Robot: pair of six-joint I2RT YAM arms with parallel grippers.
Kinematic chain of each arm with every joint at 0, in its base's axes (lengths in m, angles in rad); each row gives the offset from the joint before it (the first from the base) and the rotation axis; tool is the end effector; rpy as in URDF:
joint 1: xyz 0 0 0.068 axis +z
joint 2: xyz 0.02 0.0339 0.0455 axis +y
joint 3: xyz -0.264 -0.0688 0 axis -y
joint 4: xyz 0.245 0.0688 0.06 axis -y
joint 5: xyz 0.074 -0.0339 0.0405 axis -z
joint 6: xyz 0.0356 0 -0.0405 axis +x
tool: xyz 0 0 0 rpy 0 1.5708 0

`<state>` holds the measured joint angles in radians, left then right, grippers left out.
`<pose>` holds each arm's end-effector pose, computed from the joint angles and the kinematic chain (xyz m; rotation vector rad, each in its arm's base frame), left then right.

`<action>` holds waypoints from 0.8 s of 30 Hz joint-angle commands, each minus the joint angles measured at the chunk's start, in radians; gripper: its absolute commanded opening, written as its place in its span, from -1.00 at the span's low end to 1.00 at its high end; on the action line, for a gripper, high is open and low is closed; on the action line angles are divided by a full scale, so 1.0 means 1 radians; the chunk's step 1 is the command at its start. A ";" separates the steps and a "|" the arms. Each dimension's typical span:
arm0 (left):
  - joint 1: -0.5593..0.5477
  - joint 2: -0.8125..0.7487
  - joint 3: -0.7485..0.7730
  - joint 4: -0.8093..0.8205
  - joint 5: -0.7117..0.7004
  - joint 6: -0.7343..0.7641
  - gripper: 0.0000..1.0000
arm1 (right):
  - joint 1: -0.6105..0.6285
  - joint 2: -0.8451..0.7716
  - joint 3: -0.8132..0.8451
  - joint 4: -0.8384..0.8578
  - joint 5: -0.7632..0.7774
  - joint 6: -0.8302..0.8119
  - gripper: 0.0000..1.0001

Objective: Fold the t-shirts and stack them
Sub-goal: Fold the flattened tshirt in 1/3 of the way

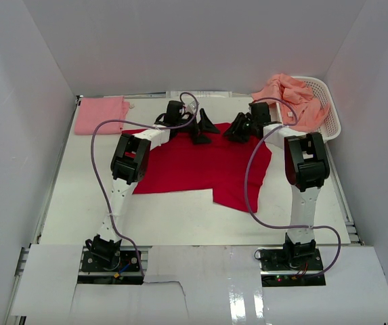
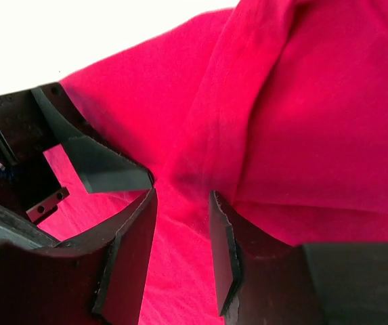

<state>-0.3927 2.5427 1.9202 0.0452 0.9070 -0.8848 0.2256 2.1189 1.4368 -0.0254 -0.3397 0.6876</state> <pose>0.4997 -0.2373 0.1159 0.0294 2.3962 -1.6553 0.4528 0.1161 0.1610 0.3609 2.3533 0.8474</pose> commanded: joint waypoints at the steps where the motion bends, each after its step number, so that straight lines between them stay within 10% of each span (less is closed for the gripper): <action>1: 0.014 -0.068 -0.024 -0.016 -0.016 0.018 0.96 | 0.008 0.003 -0.010 0.036 -0.009 0.018 -0.14; 24: 0.020 -0.079 -0.041 -0.001 -0.011 0.009 0.96 | 0.015 -0.096 -0.116 -0.002 0.044 -0.031 -0.15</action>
<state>-0.3866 2.5374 1.9038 0.0616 0.9131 -0.8925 0.2379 2.0598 1.3304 -0.0311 -0.3058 0.6712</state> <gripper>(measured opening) 0.978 0.428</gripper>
